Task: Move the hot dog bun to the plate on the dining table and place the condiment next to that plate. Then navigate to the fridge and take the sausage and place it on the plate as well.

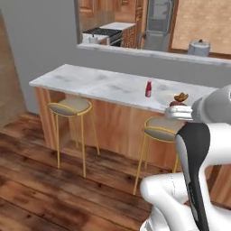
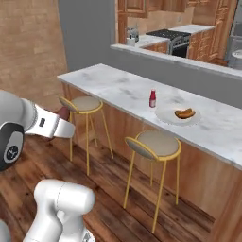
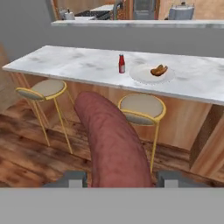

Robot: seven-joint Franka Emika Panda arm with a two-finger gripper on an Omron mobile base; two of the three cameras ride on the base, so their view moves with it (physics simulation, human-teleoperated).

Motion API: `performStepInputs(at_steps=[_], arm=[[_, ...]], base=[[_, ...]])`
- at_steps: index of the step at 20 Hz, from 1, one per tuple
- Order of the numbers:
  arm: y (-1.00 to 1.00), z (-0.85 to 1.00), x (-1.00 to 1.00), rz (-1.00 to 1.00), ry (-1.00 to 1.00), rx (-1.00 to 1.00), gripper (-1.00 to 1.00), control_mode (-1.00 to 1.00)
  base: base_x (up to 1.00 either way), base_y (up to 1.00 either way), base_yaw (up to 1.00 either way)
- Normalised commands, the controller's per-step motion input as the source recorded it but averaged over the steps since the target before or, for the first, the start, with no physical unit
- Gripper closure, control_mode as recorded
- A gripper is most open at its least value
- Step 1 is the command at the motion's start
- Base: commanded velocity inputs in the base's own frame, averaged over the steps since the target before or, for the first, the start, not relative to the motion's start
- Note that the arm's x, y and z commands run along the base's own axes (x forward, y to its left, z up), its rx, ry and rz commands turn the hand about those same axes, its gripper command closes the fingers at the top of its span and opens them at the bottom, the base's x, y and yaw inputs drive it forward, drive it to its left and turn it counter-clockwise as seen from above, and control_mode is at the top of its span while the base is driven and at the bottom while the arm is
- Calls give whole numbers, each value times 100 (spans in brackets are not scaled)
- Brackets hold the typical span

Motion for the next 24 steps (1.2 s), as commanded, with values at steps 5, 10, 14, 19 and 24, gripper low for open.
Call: performStepInputs(at_steps=[5,10,14,19,24], arm=[[0,0,0,0,0,0,100,100],[0,0,0,0,0,0,100,100],[0,0,0,0,0,0,100,100],[0,0,0,0,0,0,100,100],[0,0,0,0,0,0,100,100]], base=[[94,17,-54],[82,0,-56],[68,28,-57],[46,83,-42],[73,86,-22]])
